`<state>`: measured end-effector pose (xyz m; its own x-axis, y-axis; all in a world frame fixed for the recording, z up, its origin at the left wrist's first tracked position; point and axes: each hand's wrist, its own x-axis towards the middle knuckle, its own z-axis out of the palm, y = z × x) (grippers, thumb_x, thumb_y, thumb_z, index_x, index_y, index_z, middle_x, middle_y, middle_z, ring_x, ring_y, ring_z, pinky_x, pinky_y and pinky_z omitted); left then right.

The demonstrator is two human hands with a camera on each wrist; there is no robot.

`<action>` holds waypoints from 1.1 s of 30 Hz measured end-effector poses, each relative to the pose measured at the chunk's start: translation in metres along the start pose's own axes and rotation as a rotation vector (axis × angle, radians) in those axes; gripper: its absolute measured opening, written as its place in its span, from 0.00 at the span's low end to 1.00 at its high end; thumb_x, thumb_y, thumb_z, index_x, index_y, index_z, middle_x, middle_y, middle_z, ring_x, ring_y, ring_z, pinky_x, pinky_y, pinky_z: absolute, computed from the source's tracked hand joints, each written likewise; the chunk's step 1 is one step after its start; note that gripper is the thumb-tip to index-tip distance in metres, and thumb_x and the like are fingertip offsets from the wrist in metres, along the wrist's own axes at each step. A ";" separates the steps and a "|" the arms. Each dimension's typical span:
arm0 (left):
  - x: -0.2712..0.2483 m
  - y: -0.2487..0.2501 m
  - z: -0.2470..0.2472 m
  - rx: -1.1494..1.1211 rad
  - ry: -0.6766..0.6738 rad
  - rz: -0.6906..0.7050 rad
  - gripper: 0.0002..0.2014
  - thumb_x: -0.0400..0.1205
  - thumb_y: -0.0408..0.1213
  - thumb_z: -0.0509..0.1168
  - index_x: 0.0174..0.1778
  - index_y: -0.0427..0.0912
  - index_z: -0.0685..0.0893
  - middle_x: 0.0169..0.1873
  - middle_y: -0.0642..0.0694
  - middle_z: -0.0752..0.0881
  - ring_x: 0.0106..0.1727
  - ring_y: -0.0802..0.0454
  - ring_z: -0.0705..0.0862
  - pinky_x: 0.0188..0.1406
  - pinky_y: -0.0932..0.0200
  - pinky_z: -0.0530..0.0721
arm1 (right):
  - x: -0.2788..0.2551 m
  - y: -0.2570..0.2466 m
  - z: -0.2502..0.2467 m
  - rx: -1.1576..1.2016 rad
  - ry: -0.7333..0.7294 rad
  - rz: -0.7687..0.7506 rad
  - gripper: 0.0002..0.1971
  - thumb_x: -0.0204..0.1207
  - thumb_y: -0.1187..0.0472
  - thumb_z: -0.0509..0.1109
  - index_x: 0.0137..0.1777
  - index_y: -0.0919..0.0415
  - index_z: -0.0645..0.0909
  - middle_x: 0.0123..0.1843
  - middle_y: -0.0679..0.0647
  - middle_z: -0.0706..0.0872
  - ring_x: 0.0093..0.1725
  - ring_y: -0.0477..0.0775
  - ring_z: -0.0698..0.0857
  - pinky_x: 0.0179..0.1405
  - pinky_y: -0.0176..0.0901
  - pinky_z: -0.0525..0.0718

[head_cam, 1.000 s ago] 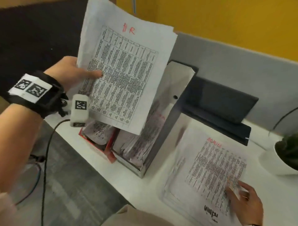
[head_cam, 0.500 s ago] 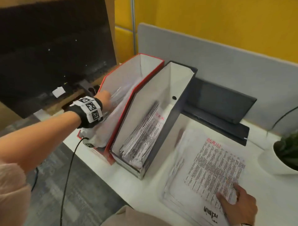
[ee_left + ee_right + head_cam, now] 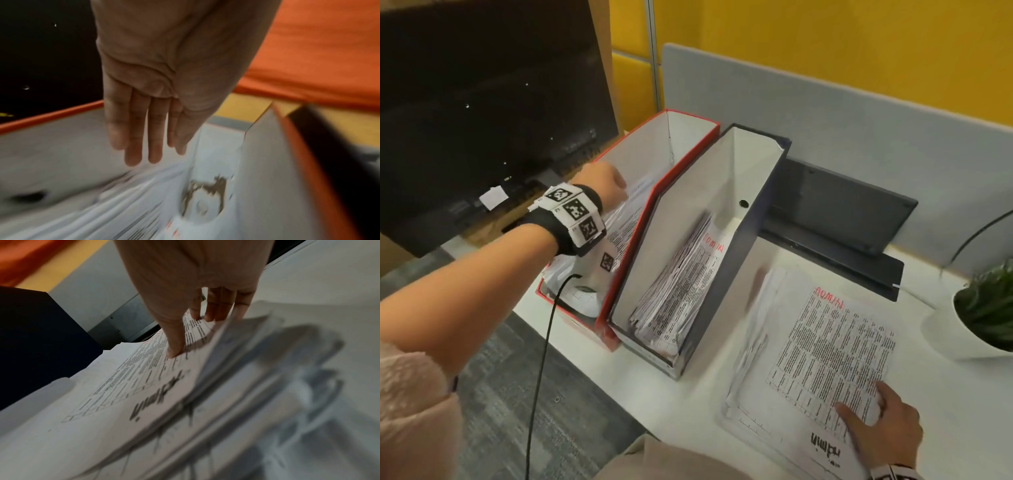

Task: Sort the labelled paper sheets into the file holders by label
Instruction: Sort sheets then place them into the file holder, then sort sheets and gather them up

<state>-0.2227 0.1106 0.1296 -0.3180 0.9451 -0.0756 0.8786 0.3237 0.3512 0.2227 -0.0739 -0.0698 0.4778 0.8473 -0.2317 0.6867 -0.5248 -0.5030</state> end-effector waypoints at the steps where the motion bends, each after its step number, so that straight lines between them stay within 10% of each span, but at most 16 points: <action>1: -0.004 0.008 -0.007 -0.080 0.050 0.024 0.09 0.79 0.36 0.68 0.54 0.41 0.85 0.56 0.41 0.85 0.52 0.45 0.84 0.54 0.52 0.81 | 0.000 0.000 0.000 0.004 -0.002 0.005 0.44 0.60 0.53 0.83 0.75 0.66 0.68 0.64 0.69 0.79 0.71 0.67 0.69 0.74 0.60 0.63; 7: -0.051 0.087 -0.025 -0.430 0.192 0.353 0.06 0.80 0.33 0.66 0.50 0.44 0.86 0.45 0.48 0.87 0.44 0.54 0.86 0.49 0.60 0.84 | 0.004 0.000 0.000 -0.011 -0.049 0.039 0.48 0.61 0.50 0.82 0.78 0.65 0.64 0.66 0.68 0.75 0.70 0.67 0.68 0.74 0.56 0.62; 13: -0.124 0.155 0.033 -0.662 0.052 0.633 0.06 0.79 0.31 0.65 0.46 0.43 0.87 0.39 0.52 0.87 0.38 0.58 0.84 0.43 0.66 0.83 | 0.001 0.001 0.005 0.040 -0.044 0.052 0.47 0.62 0.52 0.82 0.79 0.62 0.63 0.67 0.66 0.71 0.70 0.66 0.68 0.72 0.55 0.66; 22: -0.148 0.138 0.199 0.002 -0.544 0.319 0.14 0.82 0.43 0.63 0.58 0.37 0.79 0.55 0.40 0.84 0.52 0.44 0.83 0.44 0.59 0.75 | -0.001 0.005 0.007 0.058 -0.079 0.068 0.47 0.65 0.47 0.79 0.80 0.58 0.57 0.72 0.60 0.66 0.73 0.61 0.63 0.75 0.52 0.64; 26: -0.138 0.130 0.219 0.017 -0.489 0.259 0.17 0.78 0.50 0.67 0.33 0.39 0.77 0.35 0.41 0.85 0.32 0.48 0.80 0.34 0.58 0.79 | -0.004 0.007 0.005 0.020 -0.093 0.050 0.49 0.63 0.45 0.79 0.80 0.57 0.58 0.70 0.59 0.67 0.72 0.61 0.64 0.74 0.54 0.67; 33: -0.136 0.134 0.218 -0.123 -0.380 0.247 0.15 0.76 0.41 0.71 0.26 0.40 0.78 0.30 0.43 0.83 0.33 0.45 0.83 0.39 0.53 0.86 | -0.009 -0.001 0.000 -0.035 -0.110 0.030 0.56 0.56 0.48 0.84 0.80 0.53 0.55 0.69 0.57 0.64 0.71 0.59 0.63 0.74 0.54 0.67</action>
<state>0.0157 0.0353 -0.0168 0.0690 0.9502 -0.3039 0.8553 0.1005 0.5083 0.2179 -0.0813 -0.0677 0.4370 0.8337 -0.3375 0.6925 -0.5513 -0.4653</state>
